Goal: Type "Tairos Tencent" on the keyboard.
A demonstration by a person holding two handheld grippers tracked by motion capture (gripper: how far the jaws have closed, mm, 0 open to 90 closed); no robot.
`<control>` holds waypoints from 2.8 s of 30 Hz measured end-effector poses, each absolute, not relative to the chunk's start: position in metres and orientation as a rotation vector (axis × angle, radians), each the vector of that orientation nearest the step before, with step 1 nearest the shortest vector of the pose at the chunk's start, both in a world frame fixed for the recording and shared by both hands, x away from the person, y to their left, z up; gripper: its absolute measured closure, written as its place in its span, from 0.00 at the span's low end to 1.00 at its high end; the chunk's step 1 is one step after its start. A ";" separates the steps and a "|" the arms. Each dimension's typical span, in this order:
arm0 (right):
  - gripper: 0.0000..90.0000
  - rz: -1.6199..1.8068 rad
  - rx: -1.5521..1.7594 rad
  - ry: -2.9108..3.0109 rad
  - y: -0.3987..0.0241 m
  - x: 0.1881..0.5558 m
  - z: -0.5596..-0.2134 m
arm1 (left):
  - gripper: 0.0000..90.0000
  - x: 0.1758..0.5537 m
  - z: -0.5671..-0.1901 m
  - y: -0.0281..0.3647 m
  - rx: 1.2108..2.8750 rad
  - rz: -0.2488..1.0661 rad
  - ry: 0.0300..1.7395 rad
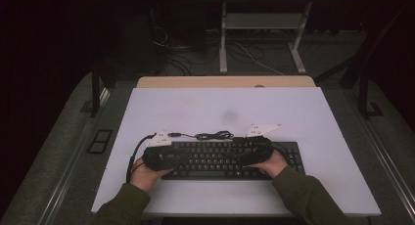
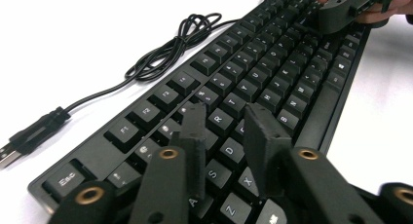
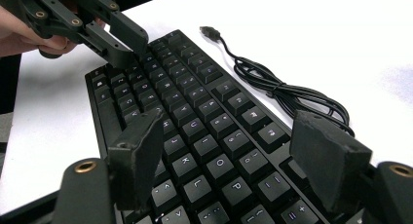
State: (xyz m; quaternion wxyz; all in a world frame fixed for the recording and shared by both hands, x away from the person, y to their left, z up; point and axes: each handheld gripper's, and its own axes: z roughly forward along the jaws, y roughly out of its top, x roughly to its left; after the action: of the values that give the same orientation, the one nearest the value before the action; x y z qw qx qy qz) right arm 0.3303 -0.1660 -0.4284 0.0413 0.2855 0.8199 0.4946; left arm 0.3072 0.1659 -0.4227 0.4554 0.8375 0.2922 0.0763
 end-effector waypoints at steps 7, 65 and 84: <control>0.31 1.512 0.874 2.509 -0.166 0.330 -0.429 | 0.90 0.307 -0.422 0.171 2.078 0.191 0.724; 0.31 1.504 0.880 2.508 -0.166 0.330 -0.429 | 0.99 0.310 -0.432 0.181 2.171 0.169 0.755; 0.31 1.512 0.893 2.493 -0.168 0.331 -0.428 | 0.88 0.307 -0.426 0.176 2.124 0.176 0.744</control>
State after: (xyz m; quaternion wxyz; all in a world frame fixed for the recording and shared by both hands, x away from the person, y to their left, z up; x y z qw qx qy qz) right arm 0.3310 -0.1677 -0.4281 0.0460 0.2926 0.8167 0.4953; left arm 0.3071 0.1761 -0.4257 0.4277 0.8505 0.2980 0.0704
